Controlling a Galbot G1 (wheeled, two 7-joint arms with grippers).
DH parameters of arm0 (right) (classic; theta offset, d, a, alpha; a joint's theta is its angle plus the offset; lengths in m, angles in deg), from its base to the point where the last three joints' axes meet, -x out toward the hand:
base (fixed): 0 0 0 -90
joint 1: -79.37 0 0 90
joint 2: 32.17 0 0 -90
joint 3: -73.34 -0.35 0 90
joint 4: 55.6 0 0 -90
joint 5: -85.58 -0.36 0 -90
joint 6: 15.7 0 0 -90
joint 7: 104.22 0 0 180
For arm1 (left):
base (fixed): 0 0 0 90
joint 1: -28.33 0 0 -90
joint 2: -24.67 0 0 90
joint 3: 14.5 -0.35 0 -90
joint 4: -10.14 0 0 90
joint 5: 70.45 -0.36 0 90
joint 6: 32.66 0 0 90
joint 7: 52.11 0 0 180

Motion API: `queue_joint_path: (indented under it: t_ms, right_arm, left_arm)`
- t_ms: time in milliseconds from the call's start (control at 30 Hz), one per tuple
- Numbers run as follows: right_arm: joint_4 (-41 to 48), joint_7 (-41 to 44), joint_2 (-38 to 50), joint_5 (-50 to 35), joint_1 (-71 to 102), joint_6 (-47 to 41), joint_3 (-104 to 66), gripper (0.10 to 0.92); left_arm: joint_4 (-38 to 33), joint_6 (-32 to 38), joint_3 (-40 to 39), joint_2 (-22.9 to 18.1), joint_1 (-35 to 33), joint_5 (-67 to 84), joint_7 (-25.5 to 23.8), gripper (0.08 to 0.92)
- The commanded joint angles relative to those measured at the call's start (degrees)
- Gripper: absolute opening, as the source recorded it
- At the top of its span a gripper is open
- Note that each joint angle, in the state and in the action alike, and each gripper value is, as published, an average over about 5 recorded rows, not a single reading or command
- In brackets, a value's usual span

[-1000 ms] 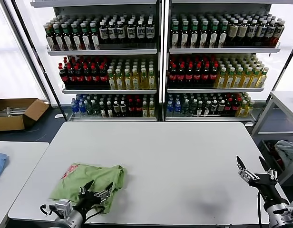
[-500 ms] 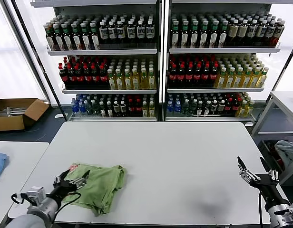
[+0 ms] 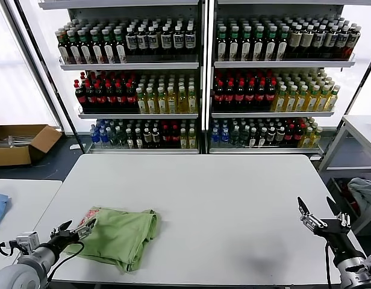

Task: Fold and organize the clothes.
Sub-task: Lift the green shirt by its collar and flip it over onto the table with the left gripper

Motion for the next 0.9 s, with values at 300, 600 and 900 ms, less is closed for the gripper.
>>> queue_joint_path:
  t_ms: [300,600,900]
  right_arm:
    - [-0.44,-0.13,-0.07,0.16,-0.63,-0.34,0.84,0.823]
    - [-0.47,-0.04,-0.15,0.14,-0.41,-0.29,0.64,0.823]
    - [-0.43,0.14,-0.06,-0.08,-0.07,-0.04,0.12,0.823]
  left_arm:
    - [4.37,-0.66,-2.19,-0.4,0.57,1.69,-2.14,0.823]
    - [3.72,1.31,-3.67,-2.24,-0.04,0.19,-4.19,0.646]
    - [4.27,3.78,-3.24,-3.51,-0.62,-1.0,-3.89,0.386]
